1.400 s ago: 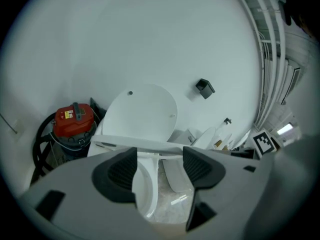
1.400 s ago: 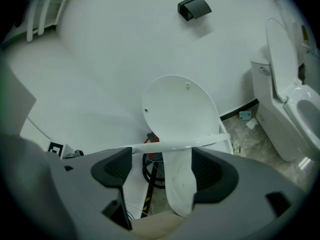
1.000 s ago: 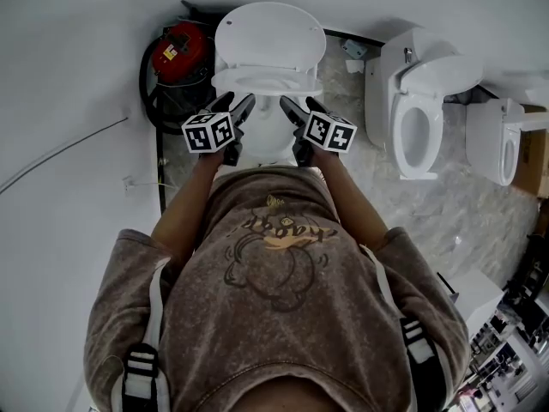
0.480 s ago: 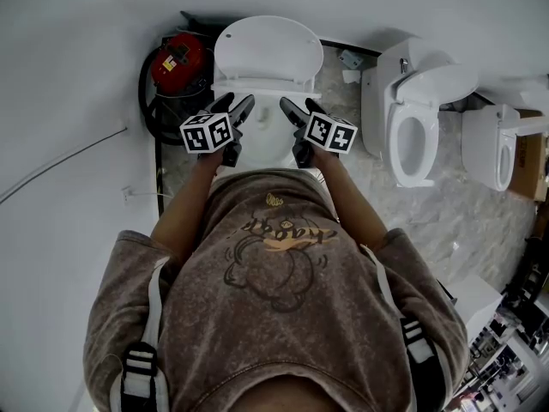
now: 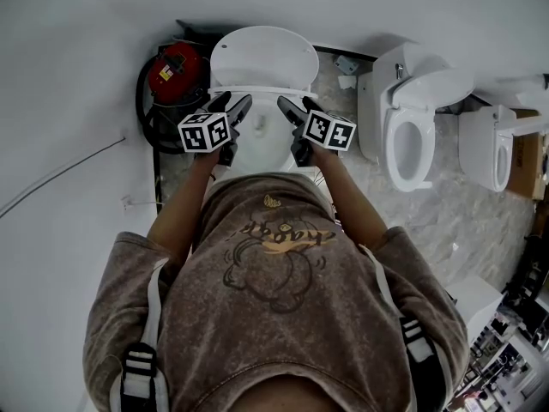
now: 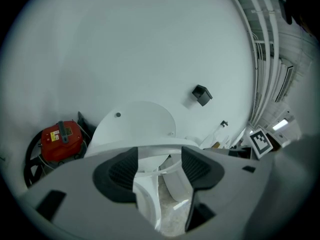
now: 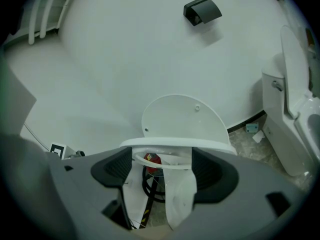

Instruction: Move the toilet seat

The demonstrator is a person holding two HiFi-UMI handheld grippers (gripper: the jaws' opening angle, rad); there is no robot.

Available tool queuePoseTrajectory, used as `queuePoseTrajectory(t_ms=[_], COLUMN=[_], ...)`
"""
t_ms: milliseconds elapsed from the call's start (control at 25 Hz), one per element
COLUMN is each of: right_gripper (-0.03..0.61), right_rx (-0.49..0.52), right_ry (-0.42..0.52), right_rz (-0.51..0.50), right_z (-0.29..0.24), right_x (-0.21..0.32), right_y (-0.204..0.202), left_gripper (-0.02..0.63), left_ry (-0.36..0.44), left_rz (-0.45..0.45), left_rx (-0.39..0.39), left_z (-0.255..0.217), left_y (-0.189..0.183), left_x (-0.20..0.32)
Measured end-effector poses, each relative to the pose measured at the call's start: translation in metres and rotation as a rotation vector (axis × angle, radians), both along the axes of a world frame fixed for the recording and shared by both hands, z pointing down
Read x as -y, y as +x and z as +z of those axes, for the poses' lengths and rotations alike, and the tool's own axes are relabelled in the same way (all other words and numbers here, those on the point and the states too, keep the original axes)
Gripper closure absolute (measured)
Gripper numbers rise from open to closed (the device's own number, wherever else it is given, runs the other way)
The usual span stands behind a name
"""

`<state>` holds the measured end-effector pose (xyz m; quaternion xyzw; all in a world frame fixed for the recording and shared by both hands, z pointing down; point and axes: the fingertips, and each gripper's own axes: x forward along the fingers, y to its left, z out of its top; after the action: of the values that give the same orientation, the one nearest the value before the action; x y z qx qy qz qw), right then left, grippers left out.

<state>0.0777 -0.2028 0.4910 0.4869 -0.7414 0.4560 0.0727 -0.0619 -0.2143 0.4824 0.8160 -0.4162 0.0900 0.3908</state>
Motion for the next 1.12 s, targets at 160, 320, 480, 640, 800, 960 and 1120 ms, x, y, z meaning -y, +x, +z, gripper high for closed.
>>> queuePoseTrajectory(t_ms=[160,320,480,640,800,960,1120], right_gripper=[0.215,0.216,0.216,0.216,0.216,0.216,0.216], right_rx=[-0.007,-0.009,-0.012,-0.012,-0.017,-0.019,-0.017], right_ry=[0.005,0.008,0.019,0.026,0.034,0.035,0.028], right_rz=[0.002,0.005,0.01,0.014,0.017,0.014,0.011], right_z=[-0.002,-0.003,-0.004,-0.005,-0.006,-0.006,-0.004], right_x=[0.011,0.021,0.03,0.04,0.051,0.059,0.065], right_y=[0.0,0.002,0.002,0.004,0.005,0.005,0.006], left_gripper=[0.345,0.345,0.345,0.345,0.345,0.345,0.346], left_ry=[0.007,0.009,0.014,0.014,0.024,0.027,0.024], left_rz=[0.0,0.013,0.032,0.038,0.052,0.064,0.07], left_rx=[-0.004,0.0,0.007,0.004,0.017,0.028,0.032], left_z=[-0.002,-0.003,-0.004,-0.005,-0.006,-0.006,-0.005], left_y=[0.0,0.002,0.002,0.004,0.005,0.006,0.008], left_x=[0.011,0.021,0.03,0.04,0.051,0.059,0.065])
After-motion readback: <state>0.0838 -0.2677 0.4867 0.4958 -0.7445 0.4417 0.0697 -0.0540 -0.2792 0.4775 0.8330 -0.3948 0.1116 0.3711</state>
